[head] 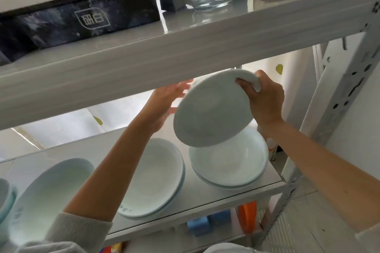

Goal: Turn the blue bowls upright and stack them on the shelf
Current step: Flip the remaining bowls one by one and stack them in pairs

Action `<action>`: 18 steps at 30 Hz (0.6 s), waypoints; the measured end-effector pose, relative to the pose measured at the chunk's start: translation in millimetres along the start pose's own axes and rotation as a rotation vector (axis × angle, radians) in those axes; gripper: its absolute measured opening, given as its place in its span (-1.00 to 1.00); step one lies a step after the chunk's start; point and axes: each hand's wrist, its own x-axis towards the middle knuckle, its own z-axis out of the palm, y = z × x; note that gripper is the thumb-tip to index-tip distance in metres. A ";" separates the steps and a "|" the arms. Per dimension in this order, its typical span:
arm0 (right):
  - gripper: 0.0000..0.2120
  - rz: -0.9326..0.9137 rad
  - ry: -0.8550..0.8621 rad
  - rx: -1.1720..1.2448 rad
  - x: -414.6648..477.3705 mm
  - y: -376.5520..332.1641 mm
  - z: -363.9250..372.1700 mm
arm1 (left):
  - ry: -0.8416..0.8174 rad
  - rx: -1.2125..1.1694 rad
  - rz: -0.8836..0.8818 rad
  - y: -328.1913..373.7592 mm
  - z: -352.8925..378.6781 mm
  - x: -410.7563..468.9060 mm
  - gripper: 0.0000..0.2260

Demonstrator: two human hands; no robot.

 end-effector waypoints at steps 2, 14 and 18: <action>-0.58 0.074 -0.048 -0.025 -2.6 4.8 -6.2 | -0.024 -0.144 -0.045 -6.8 1.2 -5.3 -0.57; -0.60 0.362 -0.504 -0.420 -55.4 35.0 -7.3 | 0.089 0.197 -0.287 -62.6 33.2 0.5 -0.79; -0.53 0.394 -0.547 -0.551 -59.6 34.9 -13.3 | 0.129 0.492 -0.171 -67.3 42.7 10.3 -0.79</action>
